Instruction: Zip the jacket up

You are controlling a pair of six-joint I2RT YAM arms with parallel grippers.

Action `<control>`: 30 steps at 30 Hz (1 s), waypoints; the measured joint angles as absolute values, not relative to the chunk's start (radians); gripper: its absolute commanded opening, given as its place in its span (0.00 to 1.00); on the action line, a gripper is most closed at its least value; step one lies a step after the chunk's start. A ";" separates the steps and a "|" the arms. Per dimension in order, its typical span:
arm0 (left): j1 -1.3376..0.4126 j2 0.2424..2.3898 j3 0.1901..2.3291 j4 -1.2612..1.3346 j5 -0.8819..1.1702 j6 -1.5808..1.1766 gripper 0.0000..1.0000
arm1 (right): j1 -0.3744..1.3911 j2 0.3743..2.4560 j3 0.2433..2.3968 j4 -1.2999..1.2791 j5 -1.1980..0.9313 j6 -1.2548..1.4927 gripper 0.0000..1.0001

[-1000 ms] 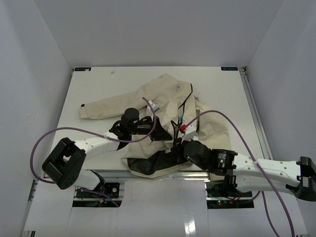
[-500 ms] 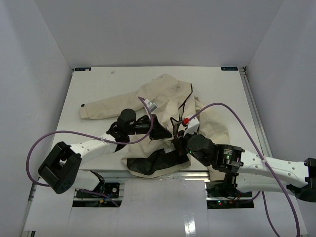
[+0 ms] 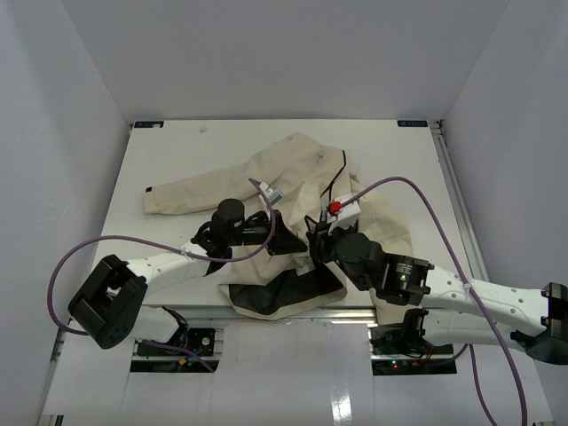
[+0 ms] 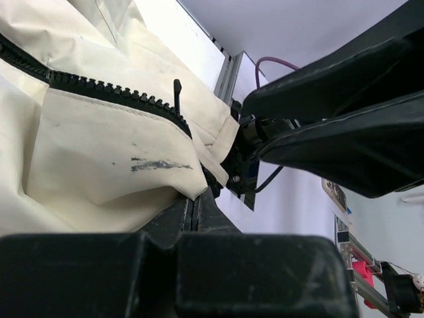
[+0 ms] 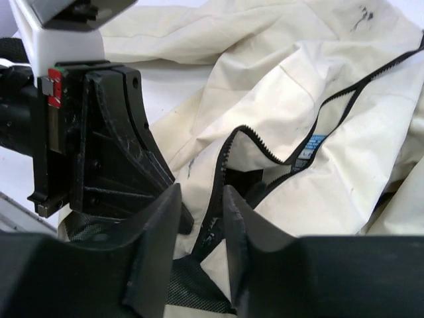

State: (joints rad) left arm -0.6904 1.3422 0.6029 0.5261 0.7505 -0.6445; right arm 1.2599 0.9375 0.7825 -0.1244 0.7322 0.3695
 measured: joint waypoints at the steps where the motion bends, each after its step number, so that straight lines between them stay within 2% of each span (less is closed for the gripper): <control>1: -0.690 1.342 0.602 0.525 0.752 -0.645 0.00 | 1.259 0.940 0.783 -0.115 0.733 0.362 0.46; 6: -0.690 1.342 0.601 0.523 0.759 -0.645 0.00 | 1.258 0.943 0.775 -0.095 0.732 0.336 0.57; 10: -0.690 1.343 0.601 0.522 0.774 -0.645 0.00 | 1.244 0.854 0.681 -0.053 0.713 0.321 0.61; 18: -0.690 1.354 0.601 0.522 0.803 -0.647 0.00 | 1.018 0.711 0.530 0.062 0.494 0.352 0.61; 30: -0.690 1.354 0.601 0.524 0.813 -0.652 0.00 | 0.982 0.747 0.416 0.235 0.350 0.449 0.58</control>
